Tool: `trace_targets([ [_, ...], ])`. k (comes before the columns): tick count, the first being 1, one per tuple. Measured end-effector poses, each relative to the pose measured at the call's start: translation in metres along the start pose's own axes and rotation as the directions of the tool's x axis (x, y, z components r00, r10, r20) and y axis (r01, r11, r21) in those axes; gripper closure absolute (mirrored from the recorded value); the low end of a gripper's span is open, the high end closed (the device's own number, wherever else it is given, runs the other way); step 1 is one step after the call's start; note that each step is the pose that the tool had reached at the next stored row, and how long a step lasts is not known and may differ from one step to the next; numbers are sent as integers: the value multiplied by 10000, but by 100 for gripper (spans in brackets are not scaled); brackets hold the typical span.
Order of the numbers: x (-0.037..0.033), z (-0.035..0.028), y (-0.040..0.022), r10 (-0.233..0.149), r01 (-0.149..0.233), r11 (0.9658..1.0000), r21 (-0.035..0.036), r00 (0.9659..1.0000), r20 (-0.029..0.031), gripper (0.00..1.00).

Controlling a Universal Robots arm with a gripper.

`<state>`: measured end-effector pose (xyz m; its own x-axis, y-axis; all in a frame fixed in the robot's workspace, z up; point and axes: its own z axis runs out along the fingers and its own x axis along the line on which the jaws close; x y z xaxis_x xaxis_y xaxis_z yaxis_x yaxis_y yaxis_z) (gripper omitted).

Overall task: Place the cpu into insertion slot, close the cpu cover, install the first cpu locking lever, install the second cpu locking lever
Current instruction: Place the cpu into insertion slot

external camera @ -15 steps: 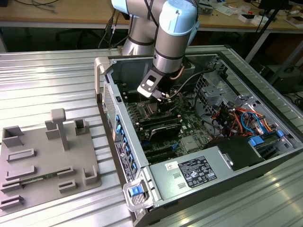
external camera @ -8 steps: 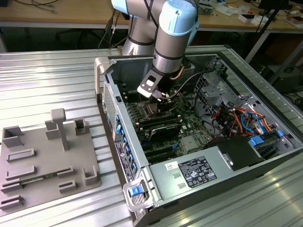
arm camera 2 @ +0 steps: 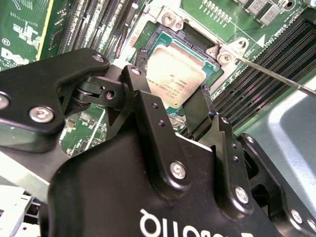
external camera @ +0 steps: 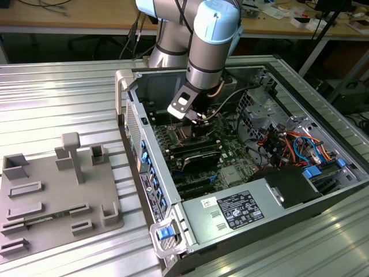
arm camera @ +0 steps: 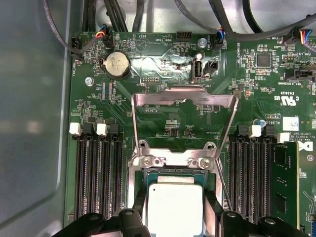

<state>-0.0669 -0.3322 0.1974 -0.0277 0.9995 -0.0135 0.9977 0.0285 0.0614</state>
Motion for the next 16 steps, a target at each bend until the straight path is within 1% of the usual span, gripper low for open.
trace_targets([
  [16,0,14,8,-3,3,10000,-2,10000,1,45],
])
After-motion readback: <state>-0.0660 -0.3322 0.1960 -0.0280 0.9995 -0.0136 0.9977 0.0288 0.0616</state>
